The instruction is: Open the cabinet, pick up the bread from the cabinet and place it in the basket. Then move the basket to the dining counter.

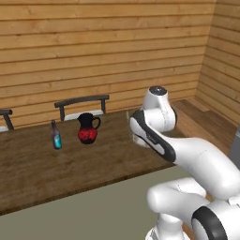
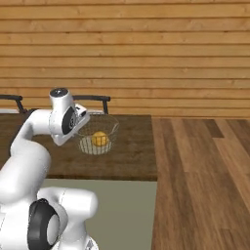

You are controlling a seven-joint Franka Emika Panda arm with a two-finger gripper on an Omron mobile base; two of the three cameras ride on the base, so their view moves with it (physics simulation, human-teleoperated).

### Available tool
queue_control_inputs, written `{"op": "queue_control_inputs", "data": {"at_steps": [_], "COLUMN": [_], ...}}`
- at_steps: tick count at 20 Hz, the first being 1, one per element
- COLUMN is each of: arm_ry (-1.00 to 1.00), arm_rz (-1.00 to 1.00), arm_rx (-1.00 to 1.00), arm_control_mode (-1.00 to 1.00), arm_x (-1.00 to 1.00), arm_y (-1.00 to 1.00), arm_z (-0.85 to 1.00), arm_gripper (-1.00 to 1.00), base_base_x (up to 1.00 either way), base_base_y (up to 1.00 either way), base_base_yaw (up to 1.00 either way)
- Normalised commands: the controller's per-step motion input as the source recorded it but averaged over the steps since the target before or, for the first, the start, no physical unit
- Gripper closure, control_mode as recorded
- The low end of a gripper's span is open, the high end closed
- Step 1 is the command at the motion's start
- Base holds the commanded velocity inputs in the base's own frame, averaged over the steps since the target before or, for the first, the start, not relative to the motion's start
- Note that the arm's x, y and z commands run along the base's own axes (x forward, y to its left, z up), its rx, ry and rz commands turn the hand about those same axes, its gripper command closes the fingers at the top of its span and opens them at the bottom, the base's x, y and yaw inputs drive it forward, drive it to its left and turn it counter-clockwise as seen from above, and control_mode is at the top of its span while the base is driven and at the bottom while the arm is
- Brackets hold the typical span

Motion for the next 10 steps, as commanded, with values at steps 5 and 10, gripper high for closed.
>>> {"op": "queue_control_inputs", "data": {"at_steps": [5,10], "arm_ry": [0.00,0.00], "arm_rz": [0.00,0.00], "arm_rx": [-0.06,-0.04], "arm_control_mode": [-1.00,-1.00], "arm_x": [0.28,0.19], "arm_y": [0.00,0.00], "arm_z": [-0.38,-0.35], "arm_gripper": [1.00,1.00], "base_base_x": [0.00,0.00], "base_base_y": [0.00,0.00], "base_base_yaw": [0.00,0.00]}}
